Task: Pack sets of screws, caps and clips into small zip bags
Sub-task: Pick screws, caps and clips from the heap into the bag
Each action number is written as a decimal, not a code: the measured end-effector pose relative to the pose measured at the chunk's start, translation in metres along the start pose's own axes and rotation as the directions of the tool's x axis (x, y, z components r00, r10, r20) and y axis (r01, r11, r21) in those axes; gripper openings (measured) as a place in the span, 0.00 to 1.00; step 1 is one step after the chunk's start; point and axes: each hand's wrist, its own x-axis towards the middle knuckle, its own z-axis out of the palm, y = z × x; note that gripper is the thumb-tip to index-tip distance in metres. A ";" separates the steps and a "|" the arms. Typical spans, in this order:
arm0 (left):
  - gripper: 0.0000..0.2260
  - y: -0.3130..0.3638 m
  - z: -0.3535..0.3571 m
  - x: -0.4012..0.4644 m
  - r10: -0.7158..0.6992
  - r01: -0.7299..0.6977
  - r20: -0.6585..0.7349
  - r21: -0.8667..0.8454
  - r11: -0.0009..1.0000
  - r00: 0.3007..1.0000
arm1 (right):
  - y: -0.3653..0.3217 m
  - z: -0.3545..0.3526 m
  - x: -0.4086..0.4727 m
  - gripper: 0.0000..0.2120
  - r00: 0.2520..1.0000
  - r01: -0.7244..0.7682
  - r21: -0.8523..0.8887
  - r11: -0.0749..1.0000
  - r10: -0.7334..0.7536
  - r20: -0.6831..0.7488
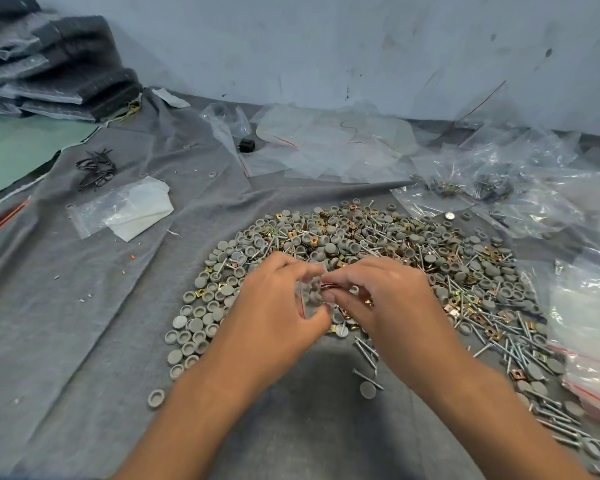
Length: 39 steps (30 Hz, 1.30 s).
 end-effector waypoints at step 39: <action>0.24 0.006 -0.002 -0.003 -0.021 0.020 0.049 0.013 1.000 0.999 | 0.059 0.002 0.009 0.06 0.977 -0.181 -0.129 0.975 0.193 0.087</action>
